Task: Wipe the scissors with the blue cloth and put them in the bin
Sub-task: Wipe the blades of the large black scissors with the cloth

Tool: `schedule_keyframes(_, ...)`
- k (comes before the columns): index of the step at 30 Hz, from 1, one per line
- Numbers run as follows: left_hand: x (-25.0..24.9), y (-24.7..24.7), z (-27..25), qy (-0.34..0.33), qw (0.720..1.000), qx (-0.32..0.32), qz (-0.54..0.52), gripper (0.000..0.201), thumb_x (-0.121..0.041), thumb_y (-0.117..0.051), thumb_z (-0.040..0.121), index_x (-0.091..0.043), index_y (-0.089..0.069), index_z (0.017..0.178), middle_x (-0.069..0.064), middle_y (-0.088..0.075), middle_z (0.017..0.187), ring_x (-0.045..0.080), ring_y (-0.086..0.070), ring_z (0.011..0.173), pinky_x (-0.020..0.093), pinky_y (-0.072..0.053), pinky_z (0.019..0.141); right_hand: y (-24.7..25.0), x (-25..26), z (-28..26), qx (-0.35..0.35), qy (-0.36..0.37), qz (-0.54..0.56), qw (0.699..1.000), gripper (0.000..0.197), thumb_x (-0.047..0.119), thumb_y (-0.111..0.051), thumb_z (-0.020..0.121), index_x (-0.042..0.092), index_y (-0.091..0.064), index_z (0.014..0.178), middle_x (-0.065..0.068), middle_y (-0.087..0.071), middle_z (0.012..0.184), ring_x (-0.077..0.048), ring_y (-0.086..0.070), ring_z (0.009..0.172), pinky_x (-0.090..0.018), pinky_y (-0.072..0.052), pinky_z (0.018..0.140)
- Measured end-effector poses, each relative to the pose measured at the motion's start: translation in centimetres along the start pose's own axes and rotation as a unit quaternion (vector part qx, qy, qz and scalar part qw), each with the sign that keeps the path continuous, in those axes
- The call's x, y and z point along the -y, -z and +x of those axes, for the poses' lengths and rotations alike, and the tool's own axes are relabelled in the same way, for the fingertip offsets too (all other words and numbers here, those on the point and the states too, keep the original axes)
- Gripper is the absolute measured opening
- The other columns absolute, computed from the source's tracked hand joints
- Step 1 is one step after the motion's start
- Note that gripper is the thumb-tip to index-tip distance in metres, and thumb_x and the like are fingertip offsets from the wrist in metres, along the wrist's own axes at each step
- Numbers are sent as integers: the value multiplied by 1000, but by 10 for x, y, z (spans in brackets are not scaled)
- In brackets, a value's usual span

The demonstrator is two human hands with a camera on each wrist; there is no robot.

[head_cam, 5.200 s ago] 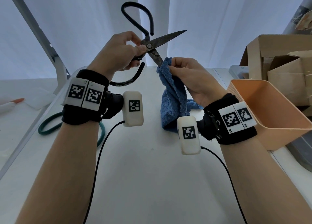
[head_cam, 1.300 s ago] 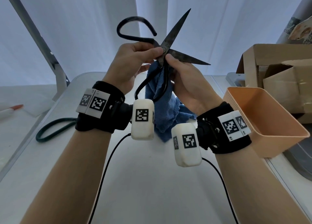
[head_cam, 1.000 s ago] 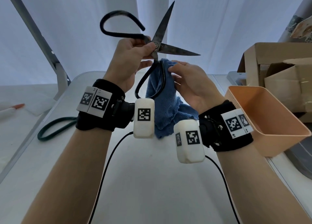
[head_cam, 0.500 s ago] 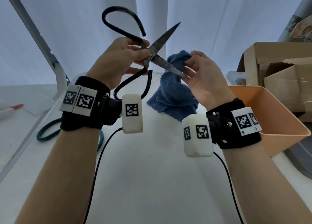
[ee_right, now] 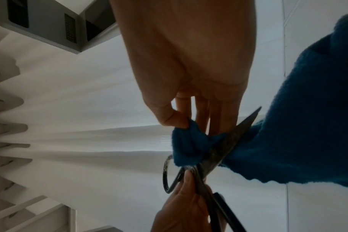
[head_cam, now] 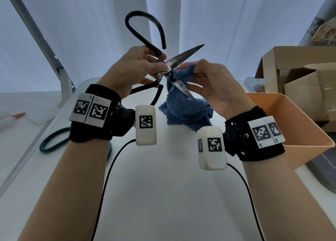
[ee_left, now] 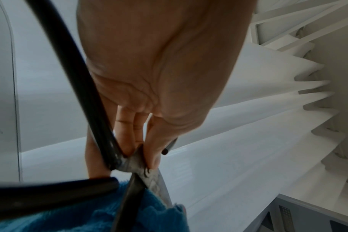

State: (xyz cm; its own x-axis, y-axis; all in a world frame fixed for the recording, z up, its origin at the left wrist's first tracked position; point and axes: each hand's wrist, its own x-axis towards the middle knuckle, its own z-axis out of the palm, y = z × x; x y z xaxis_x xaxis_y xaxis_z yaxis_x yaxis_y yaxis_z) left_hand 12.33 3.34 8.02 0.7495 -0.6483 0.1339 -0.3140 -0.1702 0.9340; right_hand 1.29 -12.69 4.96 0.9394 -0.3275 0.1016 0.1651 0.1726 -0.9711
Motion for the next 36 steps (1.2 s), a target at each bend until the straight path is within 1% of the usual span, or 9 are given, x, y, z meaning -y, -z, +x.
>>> schedule_keyframes(5, 1, 1, 1, 2, 1000, -11, 3, 19, -3, -59, 96, -6, -62, 115, 4, -65, 89, 6, -63, 63, 18, -53, 56, 1, -2, 1, -16, -4, 2, 1000, 33, -11, -39, 89, 7, -67, 90, -15, -73, 104, -25, -66, 92, -40, -55, 94)
schedule_keyframes(8, 2, 0, 2, 2, 1000, -14, 6, 19, -4, -61, 96, -6, -62, 115, 4, -66, 89, 8, -64, 66, 21, -55, 58, -1, -5, 2, -14, -1, -2, 1000, 17, -5, -50, 89, 10, -59, 87, -10, -69, 92, -21, -63, 85, -31, -54, 86)
schedule_keyframes(12, 3, -2, 4, -1, 1000, -12, 22, 18, -6, -62, 95, -9, -62, 113, 1, -64, 89, 9, -64, 69, 23, -57, 62, -9, -7, 1, 3, 3, -35, 999, 7, 0, -61, 91, 5, -57, 90, -14, -57, 90, -14, -63, 75, -23, -55, 82)
schedule_keyframes(18, 3, -1, 3, -3, 1000, -10, 21, 18, -6, -63, 94, -10, -62, 112, 2, -65, 90, 13, -65, 73, 31, -59, 71, -6, -8, 2, -67, 25, -34, 997, 10, 16, -64, 96, 7, -65, 100, -9, -66, 93, -17, -66, 80, -27, -57, 73)
schedule_keyframes(22, 3, -1, 4, -2, 1000, -21, 22, 21, -6, -63, 94, -6, -62, 115, 5, -65, 93, 15, -64, 72, 36, -59, 76, -7, -3, 0, -65, 10, -26, 997, 12, 17, -61, 97, 10, -64, 88, -3, -67, 82, -17, -66, 71, -33, -57, 79)
schedule_keyframes(26, 4, -1, 5, 1, 999, -29, 20, 22, -5, -62, 95, -3, -60, 117, 4, -65, 92, 8, -65, 65, 31, -60, 70, -14, -2, 0, -62, 4, 5, 998, 36, 15, -54, 98, 14, -71, 66, -1, -67, 67, -15, -63, 63, -33, -53, 82)
schedule_keyframes(29, 3, -3, 4, 1, 1000, -17, 20, 18, -7, -63, 95, -8, -62, 113, 2, -65, 91, 9, -65, 68, 30, -60, 71, -18, -10, 1, -66, 11, -50, 996, 5, 7, -67, 90, 9, -67, 86, -8, -69, 82, -21, -66, 79, -40, -53, 93)
schedule_keyframes(32, 0, -11, 3, -4, 999, -5, 37, 17, -11, -64, 95, -11, -62, 111, 0, -64, 92, 12, -65, 76, 36, -58, 79, -17, -16, 1, -80, -2, -72, 994, 23, 6, -80, 79, 9, -60, 91, -16, -71, 89, -28, -70, 83, -43, -56, 89)
schedule_keyframes(36, -2, -21, 3, -6, 999, 6, 46, 17, -11, -63, 96, -10, -62, 113, 0, -63, 93, 15, -64, 80, 43, -57, 85, -15, -15, 1, -83, -6, -63, 995, 33, -1, -80, 76, 2, -60, 102, -26, -72, 103, -40, -71, 97, -49, -57, 91)
